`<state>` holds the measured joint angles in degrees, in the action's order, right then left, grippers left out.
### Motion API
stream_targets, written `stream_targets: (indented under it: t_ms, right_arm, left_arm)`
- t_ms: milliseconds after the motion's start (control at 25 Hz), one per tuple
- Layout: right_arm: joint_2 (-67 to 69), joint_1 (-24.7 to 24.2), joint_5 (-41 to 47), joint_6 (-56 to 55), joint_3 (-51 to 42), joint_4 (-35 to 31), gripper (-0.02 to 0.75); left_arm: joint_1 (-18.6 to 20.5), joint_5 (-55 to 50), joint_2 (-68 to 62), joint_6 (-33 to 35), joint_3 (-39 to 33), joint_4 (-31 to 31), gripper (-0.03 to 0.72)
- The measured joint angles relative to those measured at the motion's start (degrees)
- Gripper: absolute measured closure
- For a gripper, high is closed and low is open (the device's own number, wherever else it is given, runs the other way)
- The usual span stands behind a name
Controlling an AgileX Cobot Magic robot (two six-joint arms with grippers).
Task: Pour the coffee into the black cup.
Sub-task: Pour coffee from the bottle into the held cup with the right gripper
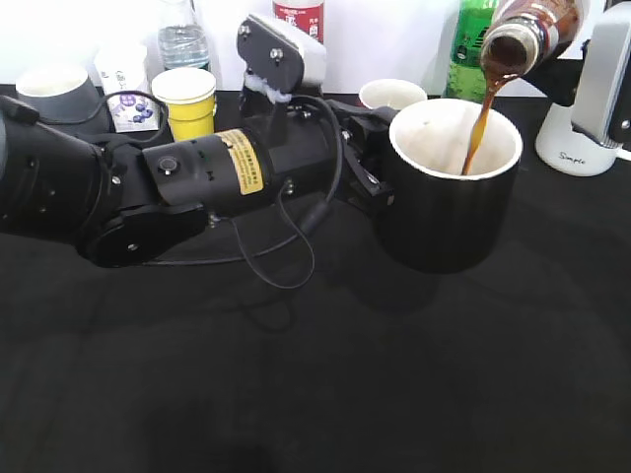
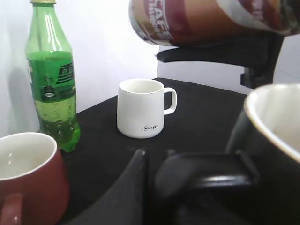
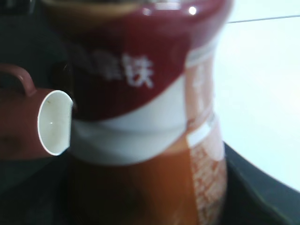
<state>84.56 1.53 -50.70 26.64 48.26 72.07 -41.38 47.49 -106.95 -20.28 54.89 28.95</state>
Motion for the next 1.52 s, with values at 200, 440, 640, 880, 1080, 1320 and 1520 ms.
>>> stream_targets:
  t_ms: [200, 440, 640, 880, 1080, 1320, 1520]
  right_arm:
    - [0.0, 0.0, 0.0, 0.76, 0.0, 0.0, 0.209]
    - [0.0, 0.0, 0.07, 1.9, 0.0, 0.0, 0.209]
    - [0.0, 0.0, 0.07, 2.65, 0.0, 0.0, 0.209]
    - [0.0, 0.0, 0.07, 3.58, 0.0, 0.0, 0.209]
    - [0.0, 0.0, 0.07, 5.43, 0.0, 0.0, 0.209]
    - [0.0, 0.0, 0.07, 7.73, 0.0, -0.05, 0.209]
    - [0.0, 0.0, 0.07, 9.51, 0.0, -0.16, 0.21]
  left_arm:
    - [0.0, 0.94, 0.0, -1.22, 0.0, 0.18, 0.628]
    - [0.0, 0.98, 0.0, -2.51, 0.0, 4.44, 0.629]
    - [0.0, 0.98, 0.0, -2.59, 0.0, 5.04, 0.629]
    - [0.0, 0.93, 0.0, -4.04, 0.05, 7.08, 0.629]
    - [0.0, 0.93, 0.0, -4.31, 0.05, 7.16, 0.629]
    - [0.0, 0.81, 0.0, -4.42, 0.05, 7.32, 0.629]
    - [0.0, 0.48, 0.0, -4.42, 0.05, 7.37, 0.629]
